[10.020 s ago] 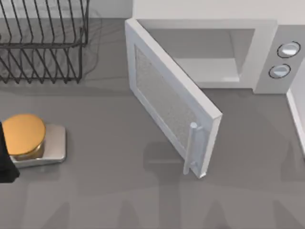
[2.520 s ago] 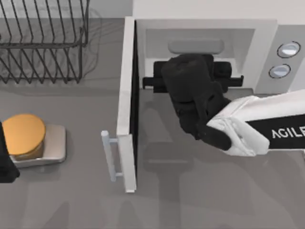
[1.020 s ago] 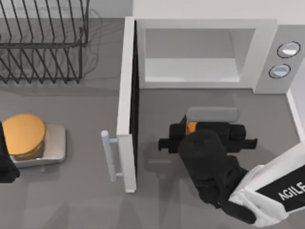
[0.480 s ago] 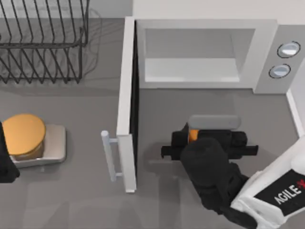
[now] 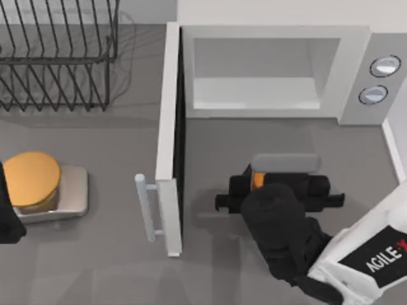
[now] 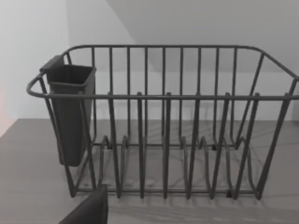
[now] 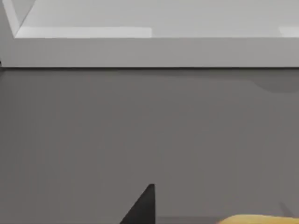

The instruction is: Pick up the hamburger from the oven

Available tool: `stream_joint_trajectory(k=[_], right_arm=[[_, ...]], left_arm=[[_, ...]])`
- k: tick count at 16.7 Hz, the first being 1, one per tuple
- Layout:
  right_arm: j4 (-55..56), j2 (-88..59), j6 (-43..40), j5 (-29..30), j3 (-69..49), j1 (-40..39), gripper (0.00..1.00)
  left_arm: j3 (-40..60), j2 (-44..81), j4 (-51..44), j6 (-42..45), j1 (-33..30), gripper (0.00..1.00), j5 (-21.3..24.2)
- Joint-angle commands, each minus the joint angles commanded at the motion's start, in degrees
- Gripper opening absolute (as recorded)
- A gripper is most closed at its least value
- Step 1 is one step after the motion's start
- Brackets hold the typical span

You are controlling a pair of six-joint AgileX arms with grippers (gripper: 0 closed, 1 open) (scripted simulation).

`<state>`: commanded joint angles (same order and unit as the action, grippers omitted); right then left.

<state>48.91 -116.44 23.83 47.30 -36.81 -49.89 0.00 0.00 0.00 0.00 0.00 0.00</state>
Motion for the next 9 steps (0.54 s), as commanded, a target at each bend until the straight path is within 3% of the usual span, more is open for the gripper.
stream_joint_trajectory(k=[3,9], right_arm=[[0.0,0.0,0.0,0.0,0.0,0.0,0.98],[0.0,0.0,0.0,0.0,0.0,0.0,1.0]], left_arm=[[0.0,0.0,0.0,0.0,0.0,1.0,0.0],[0.0,0.0,0.0,0.0,0.0,1.0,0.0]])
